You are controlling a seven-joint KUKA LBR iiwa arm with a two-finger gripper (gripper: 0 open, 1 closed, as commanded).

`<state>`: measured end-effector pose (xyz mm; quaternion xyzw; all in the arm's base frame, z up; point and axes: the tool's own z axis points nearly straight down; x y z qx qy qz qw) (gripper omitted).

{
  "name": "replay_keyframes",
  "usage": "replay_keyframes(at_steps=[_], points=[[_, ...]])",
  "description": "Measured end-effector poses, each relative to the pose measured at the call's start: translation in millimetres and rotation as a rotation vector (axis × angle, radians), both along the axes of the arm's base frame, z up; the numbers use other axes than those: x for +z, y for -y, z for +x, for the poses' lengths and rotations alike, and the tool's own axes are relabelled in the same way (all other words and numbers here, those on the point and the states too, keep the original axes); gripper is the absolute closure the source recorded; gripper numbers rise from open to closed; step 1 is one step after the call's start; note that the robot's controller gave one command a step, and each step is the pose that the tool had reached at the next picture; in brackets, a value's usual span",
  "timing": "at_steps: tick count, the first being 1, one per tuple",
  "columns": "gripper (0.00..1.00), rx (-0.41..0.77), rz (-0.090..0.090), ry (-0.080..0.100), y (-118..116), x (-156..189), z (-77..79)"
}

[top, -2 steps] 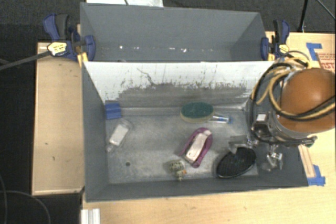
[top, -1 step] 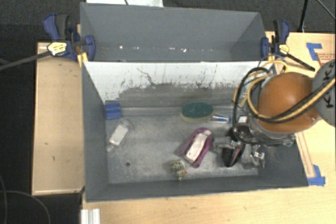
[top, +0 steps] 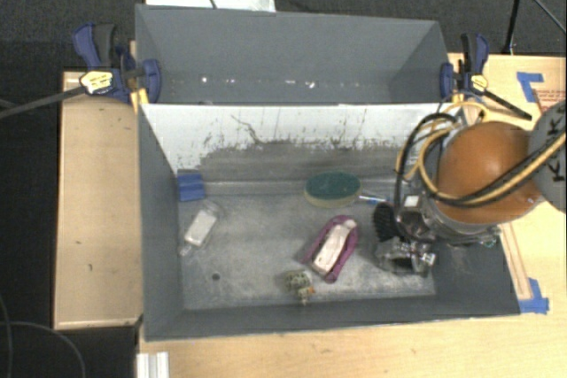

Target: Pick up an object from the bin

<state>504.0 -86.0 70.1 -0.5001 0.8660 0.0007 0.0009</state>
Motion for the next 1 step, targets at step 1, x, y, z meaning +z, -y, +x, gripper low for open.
replay_keyframes(at_steps=[1], points=[[0.0, 0.0, 0.0, 0.0, 0.1, 0.0, 0.0]])
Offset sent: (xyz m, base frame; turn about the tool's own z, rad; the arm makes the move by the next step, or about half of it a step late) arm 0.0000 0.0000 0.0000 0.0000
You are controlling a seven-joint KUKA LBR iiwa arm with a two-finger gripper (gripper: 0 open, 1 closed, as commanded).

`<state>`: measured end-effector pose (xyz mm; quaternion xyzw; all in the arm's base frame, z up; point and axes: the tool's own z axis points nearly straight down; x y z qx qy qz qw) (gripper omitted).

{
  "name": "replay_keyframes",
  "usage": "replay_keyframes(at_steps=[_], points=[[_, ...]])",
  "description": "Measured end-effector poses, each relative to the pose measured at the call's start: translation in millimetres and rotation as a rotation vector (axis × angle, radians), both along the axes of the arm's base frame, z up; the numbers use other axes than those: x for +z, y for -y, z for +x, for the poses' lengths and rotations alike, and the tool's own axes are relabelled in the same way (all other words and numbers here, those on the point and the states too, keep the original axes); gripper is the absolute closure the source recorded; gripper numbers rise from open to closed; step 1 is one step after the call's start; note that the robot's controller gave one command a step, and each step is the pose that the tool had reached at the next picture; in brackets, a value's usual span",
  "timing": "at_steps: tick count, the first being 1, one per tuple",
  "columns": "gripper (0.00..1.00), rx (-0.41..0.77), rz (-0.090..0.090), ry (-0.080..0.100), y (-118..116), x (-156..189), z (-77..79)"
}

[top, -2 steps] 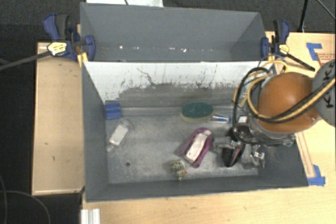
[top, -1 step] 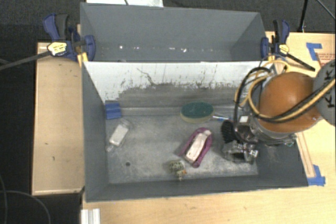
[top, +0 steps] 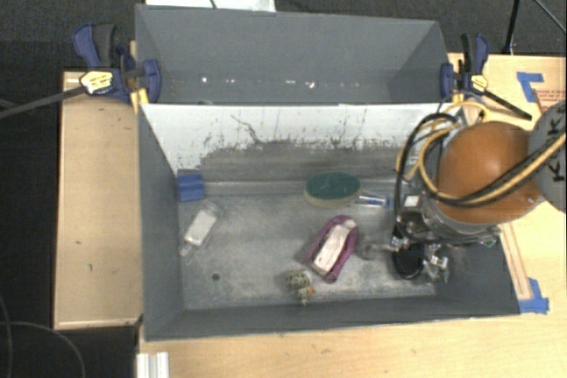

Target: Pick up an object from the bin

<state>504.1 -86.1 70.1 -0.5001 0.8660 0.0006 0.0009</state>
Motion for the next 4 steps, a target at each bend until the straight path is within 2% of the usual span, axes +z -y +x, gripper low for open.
replay_keyframes(at_steps=[1, 2, 3, 4], points=[[1.0, 0.0, 0.0, 0.0, 0.0, 0.0, 0.0], [0.0, 0.0, 0.0, 0.0, 0.1, 0.0, 0.2], [1.0, 0.0, 0.0, 0.0, 0.1, 0.0, 0.0], [0.0, 0.0, 0.0, 0.0, 0.1, 0.0, 0.2]])
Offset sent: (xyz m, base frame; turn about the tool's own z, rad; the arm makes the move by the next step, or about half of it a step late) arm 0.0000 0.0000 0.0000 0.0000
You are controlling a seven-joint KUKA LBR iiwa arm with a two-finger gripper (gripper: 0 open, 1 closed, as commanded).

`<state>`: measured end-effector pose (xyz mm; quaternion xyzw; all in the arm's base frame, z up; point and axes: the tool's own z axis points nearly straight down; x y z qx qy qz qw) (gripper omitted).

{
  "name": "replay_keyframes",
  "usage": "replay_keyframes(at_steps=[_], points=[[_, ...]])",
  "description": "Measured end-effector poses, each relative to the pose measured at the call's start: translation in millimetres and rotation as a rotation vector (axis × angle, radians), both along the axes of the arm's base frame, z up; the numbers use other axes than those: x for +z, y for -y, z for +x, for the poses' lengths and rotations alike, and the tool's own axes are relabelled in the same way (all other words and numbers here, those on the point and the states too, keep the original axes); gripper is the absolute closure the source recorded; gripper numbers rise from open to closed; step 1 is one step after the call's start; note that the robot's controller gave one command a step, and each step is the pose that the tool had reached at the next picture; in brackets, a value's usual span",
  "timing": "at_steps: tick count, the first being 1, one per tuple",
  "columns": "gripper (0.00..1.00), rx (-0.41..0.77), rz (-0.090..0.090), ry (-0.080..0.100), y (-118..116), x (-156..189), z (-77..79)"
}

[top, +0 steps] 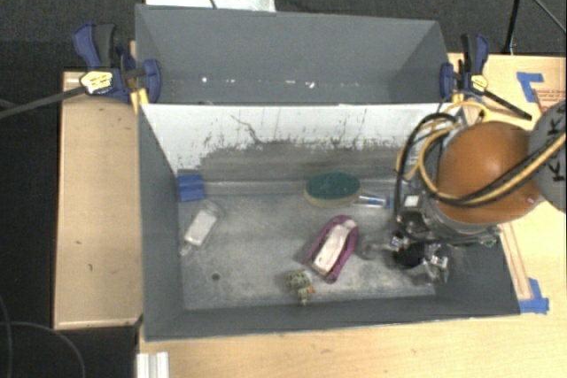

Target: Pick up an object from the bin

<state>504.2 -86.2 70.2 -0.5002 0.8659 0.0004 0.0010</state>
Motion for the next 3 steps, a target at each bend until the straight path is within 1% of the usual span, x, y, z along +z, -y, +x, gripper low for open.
replay_keyframes(at_steps=[1, 2, 3], points=[[1.0, 0.0, 0.0, 0.0, 0.0, 0.0, -0.1], [0.0, 0.0, 0.0, 0.0, 0.0, 0.0, 0.0], [0.0, 0.224, 0.0, 0.006, -46.1, 70.9, 13.2]])
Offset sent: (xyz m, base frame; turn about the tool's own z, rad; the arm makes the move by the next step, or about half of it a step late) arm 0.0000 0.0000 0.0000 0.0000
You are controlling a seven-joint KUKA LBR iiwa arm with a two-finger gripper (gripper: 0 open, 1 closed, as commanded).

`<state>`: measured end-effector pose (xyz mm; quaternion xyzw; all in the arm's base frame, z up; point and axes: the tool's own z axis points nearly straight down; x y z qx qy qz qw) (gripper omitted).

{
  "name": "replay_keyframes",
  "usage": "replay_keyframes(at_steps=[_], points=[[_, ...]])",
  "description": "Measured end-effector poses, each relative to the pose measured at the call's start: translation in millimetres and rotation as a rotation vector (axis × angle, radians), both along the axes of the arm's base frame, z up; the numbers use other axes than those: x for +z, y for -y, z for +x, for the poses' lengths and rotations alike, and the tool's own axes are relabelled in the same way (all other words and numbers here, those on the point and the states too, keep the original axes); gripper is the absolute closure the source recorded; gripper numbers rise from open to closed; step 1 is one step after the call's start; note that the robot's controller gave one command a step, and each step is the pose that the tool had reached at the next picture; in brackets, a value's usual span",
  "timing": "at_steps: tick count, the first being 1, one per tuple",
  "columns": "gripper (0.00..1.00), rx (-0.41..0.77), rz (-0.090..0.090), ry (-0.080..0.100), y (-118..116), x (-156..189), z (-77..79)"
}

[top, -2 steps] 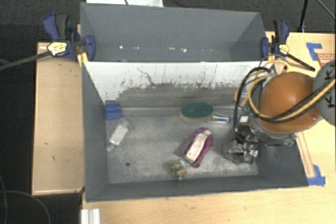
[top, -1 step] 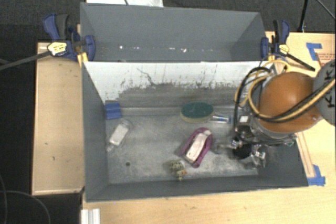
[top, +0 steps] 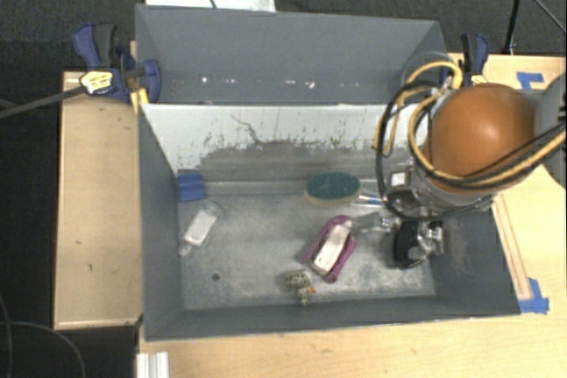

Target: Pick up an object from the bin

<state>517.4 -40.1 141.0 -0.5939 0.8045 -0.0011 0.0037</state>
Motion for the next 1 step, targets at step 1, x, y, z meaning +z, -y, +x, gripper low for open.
replay_keyframes(at_steps=[1], points=[[0.0, 0.565, -0.003, -0.005, 49.4, -45.7, 37.3]])
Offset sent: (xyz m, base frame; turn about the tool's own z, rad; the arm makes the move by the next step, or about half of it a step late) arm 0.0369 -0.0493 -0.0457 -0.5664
